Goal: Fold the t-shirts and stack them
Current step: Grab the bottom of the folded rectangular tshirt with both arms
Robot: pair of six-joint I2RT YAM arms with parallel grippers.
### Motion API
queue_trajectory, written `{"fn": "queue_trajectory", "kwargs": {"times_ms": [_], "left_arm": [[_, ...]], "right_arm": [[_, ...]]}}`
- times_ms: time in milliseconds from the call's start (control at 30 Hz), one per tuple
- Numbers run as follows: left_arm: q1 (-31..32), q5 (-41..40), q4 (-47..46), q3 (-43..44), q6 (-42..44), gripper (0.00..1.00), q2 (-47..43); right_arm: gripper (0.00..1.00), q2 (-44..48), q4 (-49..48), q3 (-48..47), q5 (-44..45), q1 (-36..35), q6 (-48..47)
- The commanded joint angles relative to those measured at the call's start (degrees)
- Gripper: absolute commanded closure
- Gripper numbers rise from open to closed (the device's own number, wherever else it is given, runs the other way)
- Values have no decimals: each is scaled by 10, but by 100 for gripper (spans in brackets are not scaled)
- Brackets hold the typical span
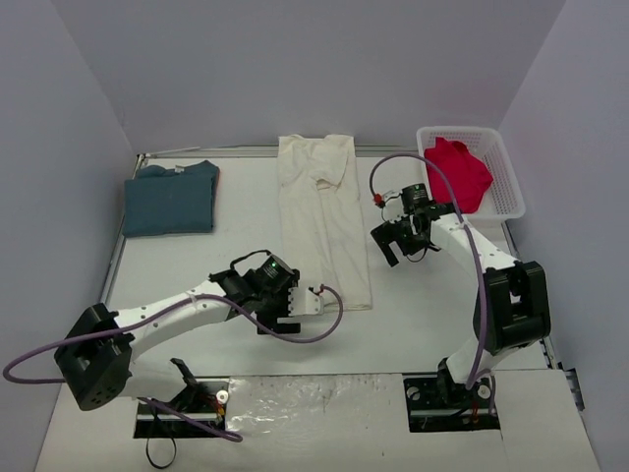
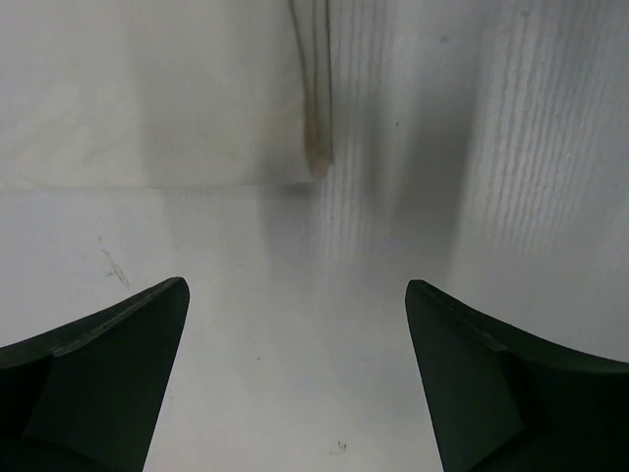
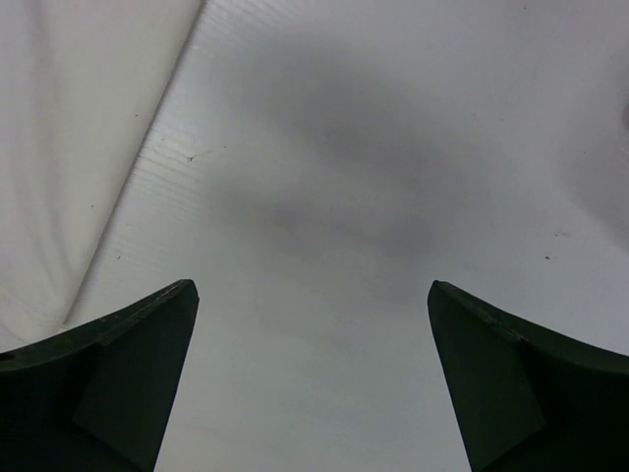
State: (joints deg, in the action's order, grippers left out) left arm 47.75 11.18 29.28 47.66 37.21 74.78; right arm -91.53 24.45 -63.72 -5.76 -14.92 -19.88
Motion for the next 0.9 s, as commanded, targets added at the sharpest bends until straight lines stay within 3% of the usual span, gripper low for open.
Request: {"fn": "queue_trajectory", "kwargs": {"times_ms": [0, 100, 467, 600, 867], "left_arm": [[30, -25, -70, -19, 9, 8, -12], [57, -41, -107, -27, 3, 15, 8], [87, -68, -222, -51, 5, 16, 59], [90, -82, -219, -34, 3, 21, 86], [91, -127, -199, 2, 1, 51, 152]], "right_arm": [[0, 21, 10, 4, -34, 29, 5], [0, 17, 11, 0, -44, 62, 11], [0, 32, 11, 8, -38, 94, 15], [0, 28, 11, 8, -39, 95, 13], [0, 24, 13, 8, -30, 95, 10]]}}
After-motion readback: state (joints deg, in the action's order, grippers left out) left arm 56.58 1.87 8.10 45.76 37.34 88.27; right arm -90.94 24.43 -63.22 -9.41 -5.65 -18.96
